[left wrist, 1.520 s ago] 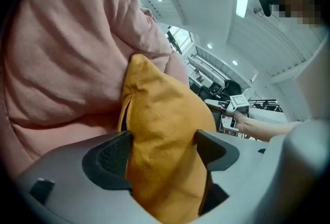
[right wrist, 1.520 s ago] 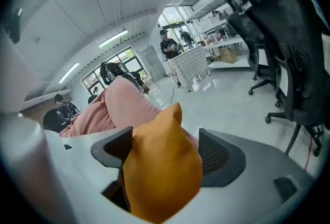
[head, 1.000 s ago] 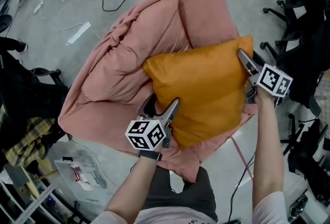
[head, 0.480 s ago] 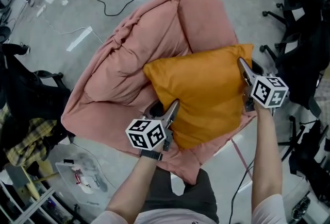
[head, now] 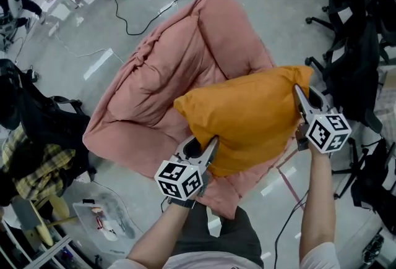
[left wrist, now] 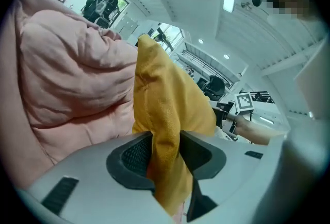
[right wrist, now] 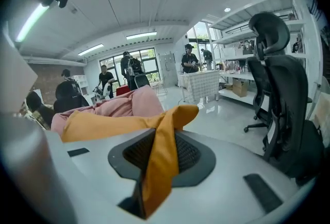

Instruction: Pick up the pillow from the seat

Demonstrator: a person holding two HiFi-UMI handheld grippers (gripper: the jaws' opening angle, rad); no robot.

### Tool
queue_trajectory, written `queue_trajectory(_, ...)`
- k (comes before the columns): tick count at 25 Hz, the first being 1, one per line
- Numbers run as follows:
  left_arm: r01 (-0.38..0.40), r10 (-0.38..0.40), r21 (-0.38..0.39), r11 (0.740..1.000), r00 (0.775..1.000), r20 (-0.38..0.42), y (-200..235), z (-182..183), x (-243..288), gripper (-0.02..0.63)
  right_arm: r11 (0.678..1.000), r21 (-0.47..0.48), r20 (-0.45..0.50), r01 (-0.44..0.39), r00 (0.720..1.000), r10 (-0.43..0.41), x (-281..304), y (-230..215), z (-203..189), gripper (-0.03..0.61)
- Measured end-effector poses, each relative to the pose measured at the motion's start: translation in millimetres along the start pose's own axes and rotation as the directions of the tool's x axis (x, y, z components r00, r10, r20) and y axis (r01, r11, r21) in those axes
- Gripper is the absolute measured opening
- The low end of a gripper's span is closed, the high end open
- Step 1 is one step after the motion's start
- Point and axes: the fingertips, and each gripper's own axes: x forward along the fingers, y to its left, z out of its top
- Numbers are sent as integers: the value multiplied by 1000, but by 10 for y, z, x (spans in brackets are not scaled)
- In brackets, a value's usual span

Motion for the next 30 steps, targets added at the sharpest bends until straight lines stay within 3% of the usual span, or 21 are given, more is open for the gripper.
queue_trajectory(7, 37, -37, 80, 996, 999, 2, -676, 256, -358, 171, 999, -28, 93, 33, 995, -30, -867, 98, 535, 100)
queue_trajectory(16, 61, -77, 226, 972, 995, 61, -1531, 968, -968, 172, 998, -34, 218, 52, 975, -43, -1926, 354, 1341, 101)
queue_trajectory(30, 89, -163, 368, 925, 971, 175, -2778, 1744, -2031, 172, 996, -80, 429, 35, 903, 3, -3410, 876, 2506, 101)
